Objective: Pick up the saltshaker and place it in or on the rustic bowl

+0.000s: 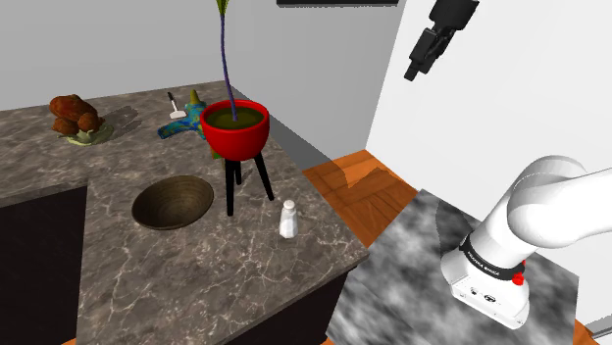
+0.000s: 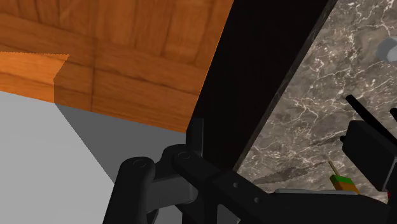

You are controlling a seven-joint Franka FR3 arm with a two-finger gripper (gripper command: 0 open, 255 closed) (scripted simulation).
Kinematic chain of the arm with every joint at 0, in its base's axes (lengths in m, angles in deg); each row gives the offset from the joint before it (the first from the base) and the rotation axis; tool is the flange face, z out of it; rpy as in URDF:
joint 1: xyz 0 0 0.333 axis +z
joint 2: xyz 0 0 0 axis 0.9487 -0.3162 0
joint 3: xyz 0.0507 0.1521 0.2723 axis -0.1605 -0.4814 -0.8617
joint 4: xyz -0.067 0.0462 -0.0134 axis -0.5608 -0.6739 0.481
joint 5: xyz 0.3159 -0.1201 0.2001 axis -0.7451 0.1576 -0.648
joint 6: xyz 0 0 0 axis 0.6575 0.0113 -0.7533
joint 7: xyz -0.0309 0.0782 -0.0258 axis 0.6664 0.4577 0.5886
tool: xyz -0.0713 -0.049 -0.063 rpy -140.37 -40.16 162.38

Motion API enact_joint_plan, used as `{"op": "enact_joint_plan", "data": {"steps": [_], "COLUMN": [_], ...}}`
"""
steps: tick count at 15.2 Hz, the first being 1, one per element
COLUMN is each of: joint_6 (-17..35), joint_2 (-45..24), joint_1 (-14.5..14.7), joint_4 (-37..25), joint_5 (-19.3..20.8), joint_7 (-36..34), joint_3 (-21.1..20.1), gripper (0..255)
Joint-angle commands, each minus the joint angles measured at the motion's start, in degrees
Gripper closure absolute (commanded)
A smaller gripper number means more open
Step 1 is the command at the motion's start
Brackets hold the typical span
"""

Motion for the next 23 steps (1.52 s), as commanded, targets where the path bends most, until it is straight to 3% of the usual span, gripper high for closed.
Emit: {"op": "enact_joint_plan", "data": {"steps": [1, 12, 23], "joint_6": [0.0, 14.9, 33.1], "joint_2": [0.0, 2.4, -8.3], "joint_1": [0.0, 3.2, 5.4], "joint_4": [0.0, 14.5, 18.6], "joint_5": [0.0, -7.8, -14.2], "joint_7": [0.0, -15.6, -32.3], "joint_3": [0.0, -13.0, -29.2], "gripper": [0, 0, 0]}}
